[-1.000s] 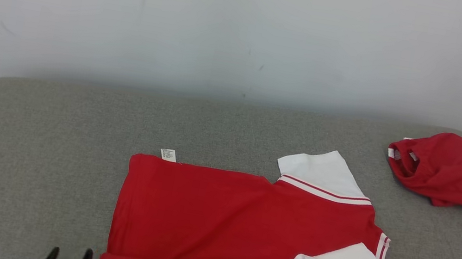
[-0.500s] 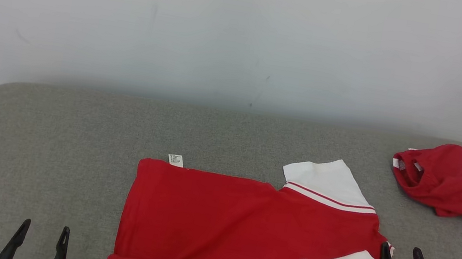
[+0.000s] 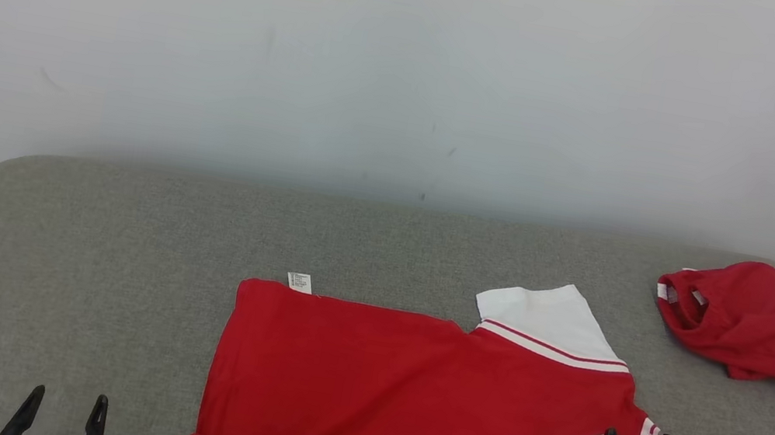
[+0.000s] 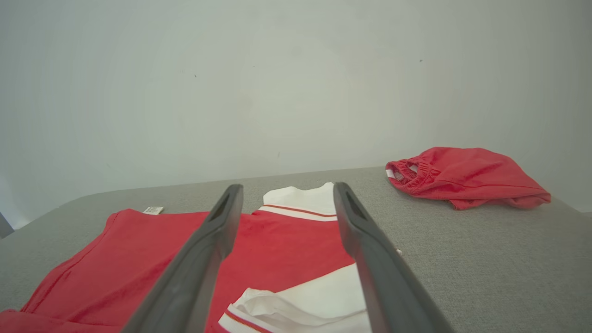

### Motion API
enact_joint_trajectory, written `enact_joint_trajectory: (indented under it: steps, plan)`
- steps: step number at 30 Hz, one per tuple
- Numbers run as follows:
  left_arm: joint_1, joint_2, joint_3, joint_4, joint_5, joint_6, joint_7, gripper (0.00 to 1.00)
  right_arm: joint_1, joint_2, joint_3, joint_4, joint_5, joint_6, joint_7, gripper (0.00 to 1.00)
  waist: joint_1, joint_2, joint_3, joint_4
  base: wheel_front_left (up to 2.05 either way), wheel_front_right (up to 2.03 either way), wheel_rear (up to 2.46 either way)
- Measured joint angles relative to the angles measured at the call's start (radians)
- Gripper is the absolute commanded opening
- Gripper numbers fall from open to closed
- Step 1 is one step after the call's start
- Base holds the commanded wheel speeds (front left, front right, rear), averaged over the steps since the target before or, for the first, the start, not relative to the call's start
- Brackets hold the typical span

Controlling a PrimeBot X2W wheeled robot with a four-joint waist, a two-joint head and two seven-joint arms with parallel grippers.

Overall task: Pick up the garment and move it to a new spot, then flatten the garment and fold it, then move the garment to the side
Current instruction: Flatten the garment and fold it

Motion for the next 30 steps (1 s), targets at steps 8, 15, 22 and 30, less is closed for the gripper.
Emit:
enact_joint_trajectory:
  steps: [8,15,22,30]
  plan:
    - [-0.021,0.003,-0.018,0.016,-0.029,-0.002,0.024,1.0,0.002,0.014,0.001,0.033,-0.023,0.0,0.005,1.0,0.0,0.0,0.002,-0.012,0.0,0.0,0.0]
    - [-0.032,0.013,-0.031,0.039,-0.039,-0.002,0.027,1.0,0.004,0.014,-0.011,0.055,-0.03,0.0,0.006,1.0,0.0001,0.0001,0.01,-0.026,0.0,0.0,0.0]
    - [-0.05,0.016,-0.034,0.049,-0.054,-0.002,0.035,1.0,0.004,0.015,-0.016,0.059,-0.032,0.0,0.008,1.0,0.0001,0.0001,0.018,-0.038,0.0,0.0,0.0]
    - [-0.17,0.058,-0.052,0.11,-0.111,-0.011,0.082,1.0,-0.092,-0.021,-0.008,0.082,-0.014,0.0,0.039,1.0,0.0001,0.0001,0.041,-0.046,0.0,0.0,0.0]
